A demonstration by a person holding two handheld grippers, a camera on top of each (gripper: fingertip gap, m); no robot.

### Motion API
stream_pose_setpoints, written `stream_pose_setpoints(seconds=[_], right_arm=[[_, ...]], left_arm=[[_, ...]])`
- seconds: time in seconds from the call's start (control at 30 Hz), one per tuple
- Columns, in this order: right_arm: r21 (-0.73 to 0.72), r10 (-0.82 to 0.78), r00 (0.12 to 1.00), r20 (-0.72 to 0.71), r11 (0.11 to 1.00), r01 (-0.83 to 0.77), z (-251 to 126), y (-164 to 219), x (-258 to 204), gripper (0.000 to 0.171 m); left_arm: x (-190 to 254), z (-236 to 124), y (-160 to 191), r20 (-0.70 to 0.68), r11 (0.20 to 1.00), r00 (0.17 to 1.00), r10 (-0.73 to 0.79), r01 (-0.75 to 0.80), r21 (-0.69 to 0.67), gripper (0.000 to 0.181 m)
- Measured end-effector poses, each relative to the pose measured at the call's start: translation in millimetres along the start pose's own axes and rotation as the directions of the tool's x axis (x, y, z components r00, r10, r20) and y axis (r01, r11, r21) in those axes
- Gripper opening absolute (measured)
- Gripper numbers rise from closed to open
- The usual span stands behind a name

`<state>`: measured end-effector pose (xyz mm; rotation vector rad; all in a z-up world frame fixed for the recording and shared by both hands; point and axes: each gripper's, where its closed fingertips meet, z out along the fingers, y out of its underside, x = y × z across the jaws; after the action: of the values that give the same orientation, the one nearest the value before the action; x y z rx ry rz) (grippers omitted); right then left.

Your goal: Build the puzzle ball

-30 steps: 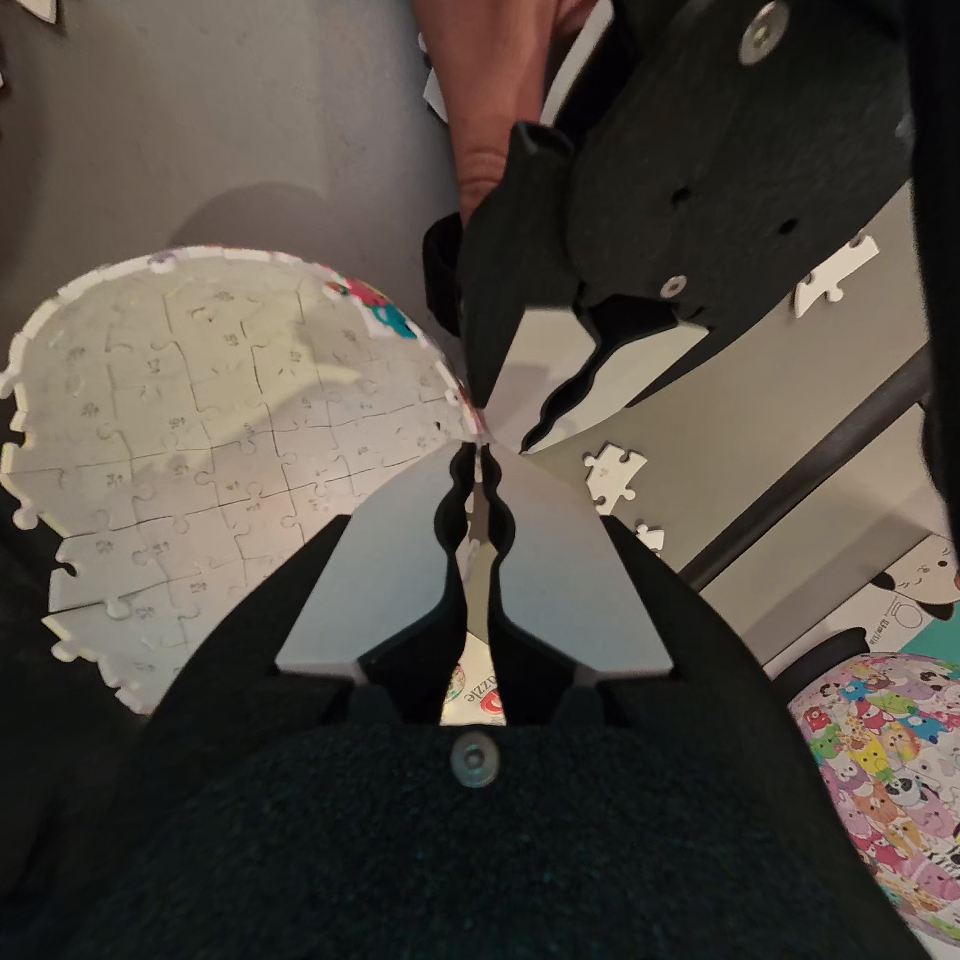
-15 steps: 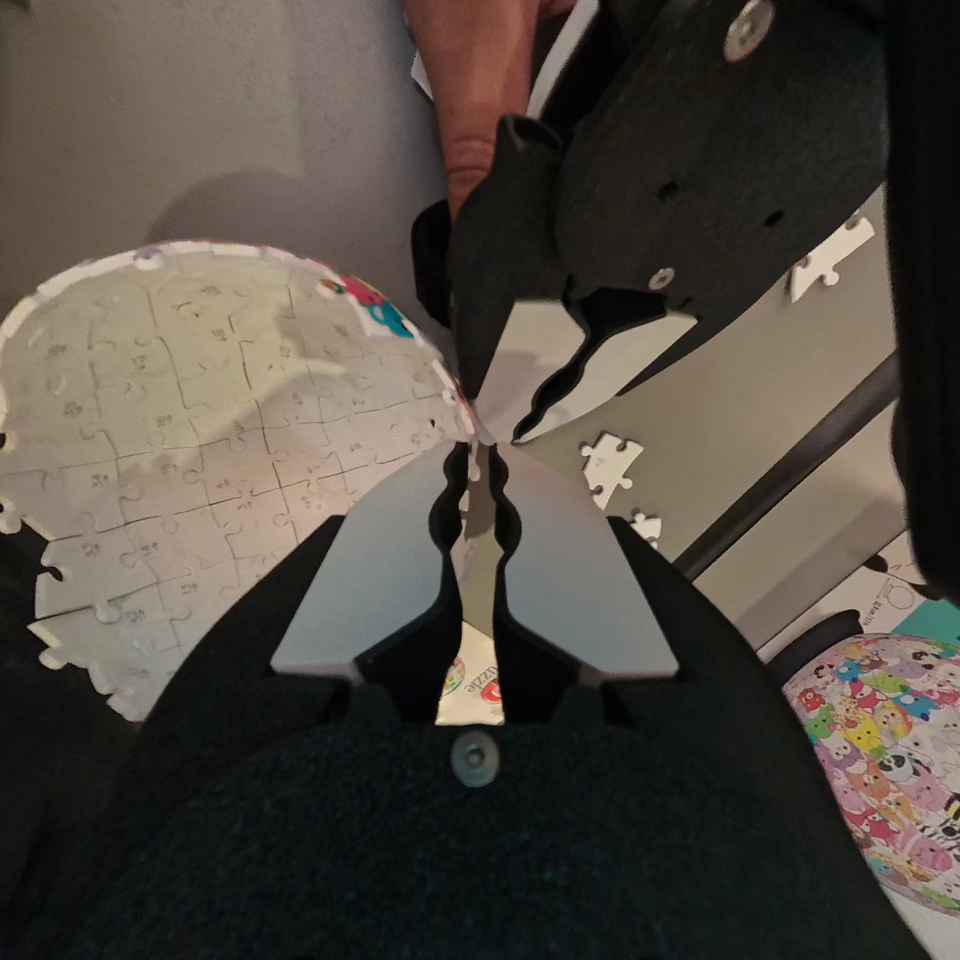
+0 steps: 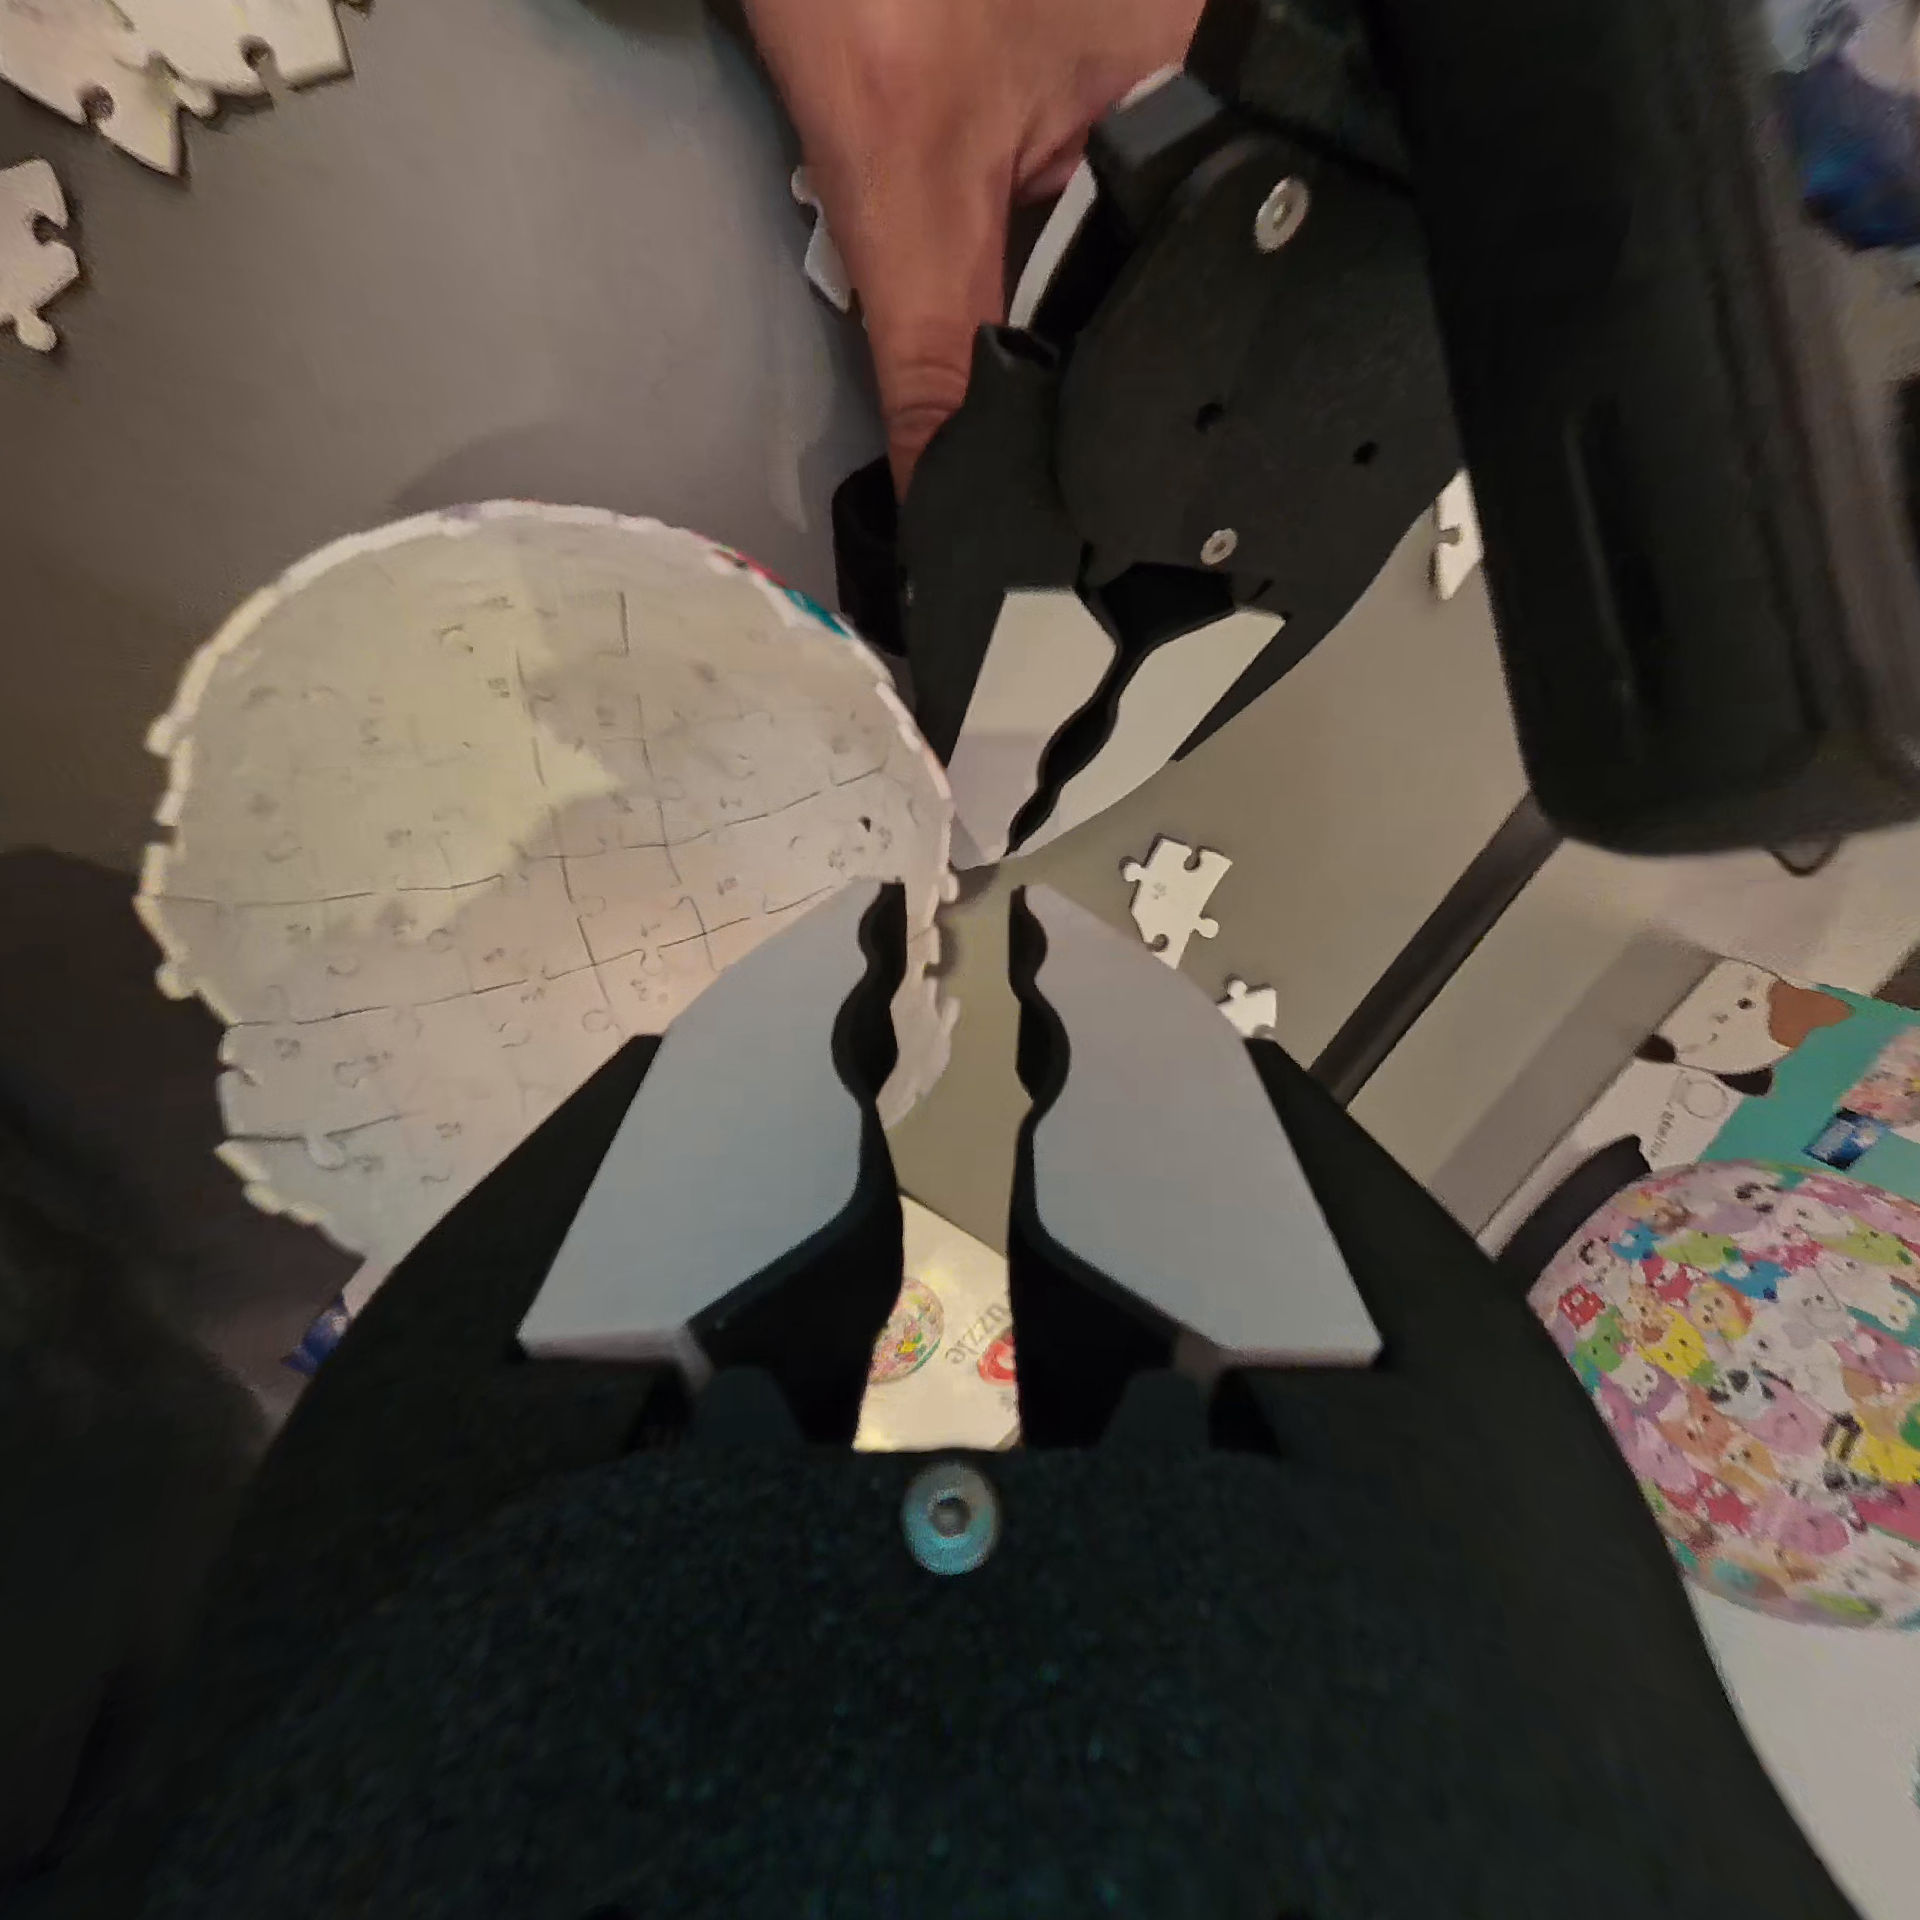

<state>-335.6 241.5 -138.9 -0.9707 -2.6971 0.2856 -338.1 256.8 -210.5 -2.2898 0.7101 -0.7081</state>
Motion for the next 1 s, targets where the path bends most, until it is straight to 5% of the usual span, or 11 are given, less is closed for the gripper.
stream_pose_setpoints(seconds=[0.2, 0.37, 0.47, 0.57, 0.6, 0.67, 0.77, 0.87, 1.0], right_arm=[[0.060, -0.016, 0.957, -0.288, 0.998, 0.035, -56, -7, -4, 0.000], [0.310, 0.389, 0.761, -0.519, 0.916, -0.257, -96, -21, -4, 0.000], [0.500, 0.695, 0.463, -0.550, 0.718, -0.484, -106, -20, -5, 0.000], [0.680, 0.916, 0.175, -0.361, 0.387, -0.622, -98, -28, -17, 0.000], [0.666, 0.947, 0.143, -0.289, 0.306, -0.680, -87, -33, -23, 0.000], [0.552, 0.947, 0.128, -0.294, 0.277, -0.786, -73, -26, -33, 0.000], [0.332, 0.933, 0.218, -0.286, 0.310, -0.891, -56, -13, -57, 0.000], [0.429, 0.951, 0.299, -0.077, 0.302, -0.851, -49, -48, -81, 0.000], [0.625, 0.975, 0.179, -0.132, 0.222, -0.748, -46, -48, -104, 0.000]], left_arm=[[-1, 3, -4, -0.014, 1.000, 1.000, -0.005, 0.005, 0.003, 0.000], [-3, 5, -6, 0.001, 1.000, 1.000, -0.007, 0.007, 0.012, 0.000], [-4, 4, -7, 0.020, 1.000, 1.000, -0.004, 0.004, 0.021, 0.000], [-4, 4, -7, 0.014, 1.000, 1.000, -0.009, 0.009, 0.020, 0.000], [-4, 4, -6, 0.011, 1.000, 1.000, -0.011, 0.010, 0.021, 0.000], [-3, 3, -6, 0.007, 1.000, 1.000, -0.014, 0.014, 0.022, 0.000], [-3, 3, -5, 0.007, 1.000, 1.000, -0.015, 0.014, 0.023, 0.000], [-3, 2, -5, 0.012, 1.000, 1.000, -0.011, 0.010, 0.023, 0.000], [-3, 2, -4, 0.017, 1.000, 1.000, -0.008, 0.007, 0.023, 0.000]])
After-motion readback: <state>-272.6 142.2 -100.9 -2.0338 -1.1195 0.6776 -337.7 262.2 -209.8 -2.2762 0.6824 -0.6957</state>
